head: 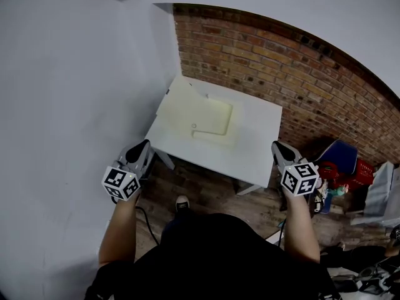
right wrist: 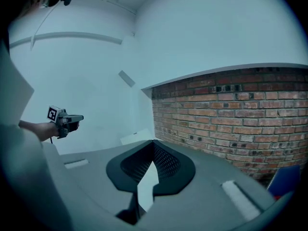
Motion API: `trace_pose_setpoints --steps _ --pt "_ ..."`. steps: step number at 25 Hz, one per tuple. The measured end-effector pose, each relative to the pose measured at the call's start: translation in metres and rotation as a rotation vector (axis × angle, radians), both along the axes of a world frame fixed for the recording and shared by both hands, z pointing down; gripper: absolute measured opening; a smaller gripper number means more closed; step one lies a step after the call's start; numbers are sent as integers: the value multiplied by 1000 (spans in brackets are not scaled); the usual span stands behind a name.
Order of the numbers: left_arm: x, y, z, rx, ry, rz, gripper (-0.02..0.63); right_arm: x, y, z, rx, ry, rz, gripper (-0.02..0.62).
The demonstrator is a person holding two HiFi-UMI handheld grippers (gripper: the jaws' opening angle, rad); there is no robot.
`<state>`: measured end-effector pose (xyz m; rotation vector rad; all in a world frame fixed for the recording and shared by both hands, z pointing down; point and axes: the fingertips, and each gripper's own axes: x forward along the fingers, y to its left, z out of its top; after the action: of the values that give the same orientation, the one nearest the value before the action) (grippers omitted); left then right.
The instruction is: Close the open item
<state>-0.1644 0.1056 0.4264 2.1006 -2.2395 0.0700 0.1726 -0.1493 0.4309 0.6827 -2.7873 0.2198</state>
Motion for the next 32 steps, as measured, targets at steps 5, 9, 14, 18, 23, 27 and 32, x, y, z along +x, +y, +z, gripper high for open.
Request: trace_pose_setpoints --steps 5,9,14,18,23,27,32 --pt "-14 -10 -4 0 4 -2 3 -15 -6 2 -8 10 -9 2" --pt "-23 -18 -3 -9 10 -6 3 -24 -14 2 -20 10 -13 2" --pt "-39 -23 4 -16 20 -5 3 -40 -17 6 -35 19 -22 2" --pt "-51 -29 6 9 29 22 3 -60 -20 6 -39 16 -41 2" --pt "-76 -34 13 -10 36 15 3 -88 -18 4 -51 1 -69 2" --pt "-91 -41 21 -34 55 26 3 -103 -18 7 -59 14 -76 2" --pt "-108 -54 25 -44 76 58 3 -117 -21 9 -73 15 -59 2"
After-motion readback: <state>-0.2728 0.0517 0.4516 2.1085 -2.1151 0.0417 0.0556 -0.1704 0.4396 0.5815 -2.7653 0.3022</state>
